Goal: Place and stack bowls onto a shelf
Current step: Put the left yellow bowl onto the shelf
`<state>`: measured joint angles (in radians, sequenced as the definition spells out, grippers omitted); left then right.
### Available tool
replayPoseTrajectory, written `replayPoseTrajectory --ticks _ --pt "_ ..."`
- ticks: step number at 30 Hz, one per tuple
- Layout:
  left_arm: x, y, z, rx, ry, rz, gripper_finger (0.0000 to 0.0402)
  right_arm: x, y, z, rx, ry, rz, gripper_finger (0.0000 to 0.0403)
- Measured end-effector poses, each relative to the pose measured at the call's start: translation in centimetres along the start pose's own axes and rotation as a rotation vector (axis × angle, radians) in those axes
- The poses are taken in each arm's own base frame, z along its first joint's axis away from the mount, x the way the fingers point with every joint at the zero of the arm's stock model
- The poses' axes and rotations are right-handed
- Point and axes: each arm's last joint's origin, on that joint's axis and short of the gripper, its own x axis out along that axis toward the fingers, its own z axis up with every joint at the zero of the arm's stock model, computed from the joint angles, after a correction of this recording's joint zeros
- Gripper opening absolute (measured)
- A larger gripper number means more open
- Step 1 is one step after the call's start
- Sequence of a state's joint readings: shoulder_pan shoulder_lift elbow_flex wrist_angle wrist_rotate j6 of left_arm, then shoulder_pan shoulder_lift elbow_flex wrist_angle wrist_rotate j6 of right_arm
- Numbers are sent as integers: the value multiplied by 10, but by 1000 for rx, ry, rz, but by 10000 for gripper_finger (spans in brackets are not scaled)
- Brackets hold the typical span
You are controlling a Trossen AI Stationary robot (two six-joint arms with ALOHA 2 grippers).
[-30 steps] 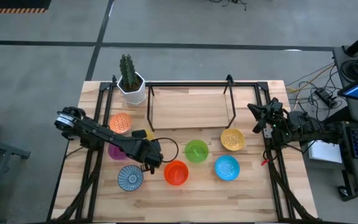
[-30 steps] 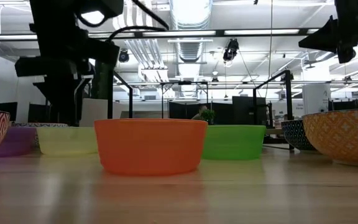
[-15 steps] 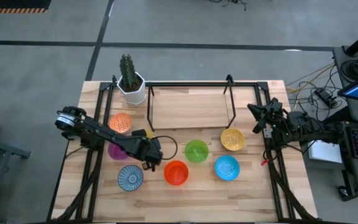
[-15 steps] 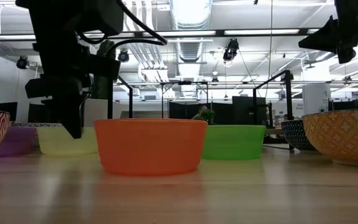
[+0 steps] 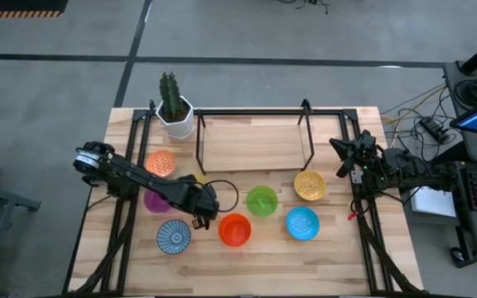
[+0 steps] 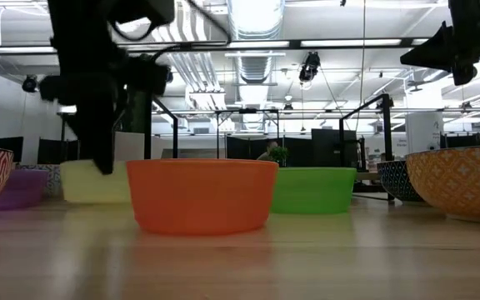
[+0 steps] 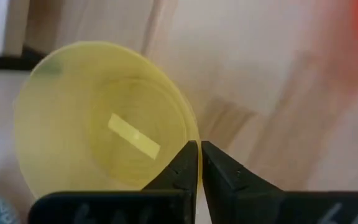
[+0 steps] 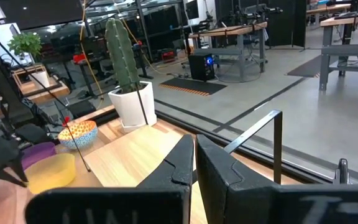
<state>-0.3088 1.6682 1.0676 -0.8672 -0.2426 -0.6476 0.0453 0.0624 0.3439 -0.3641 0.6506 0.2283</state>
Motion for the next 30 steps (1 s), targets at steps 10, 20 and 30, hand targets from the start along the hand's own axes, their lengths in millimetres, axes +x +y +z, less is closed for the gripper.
replayPoseTrajectory --ticks 10,20,30 --pt "-62 -7 51 137 -264 -12 0 0 0 0 -1 0 0 9" --pt "-69 48 104 99 -430 101 0 0 0 0 -3 0 0 9" --pt "-38 107 126 -60 -351 167 0 0 0 0 -16 -2 -2 9"
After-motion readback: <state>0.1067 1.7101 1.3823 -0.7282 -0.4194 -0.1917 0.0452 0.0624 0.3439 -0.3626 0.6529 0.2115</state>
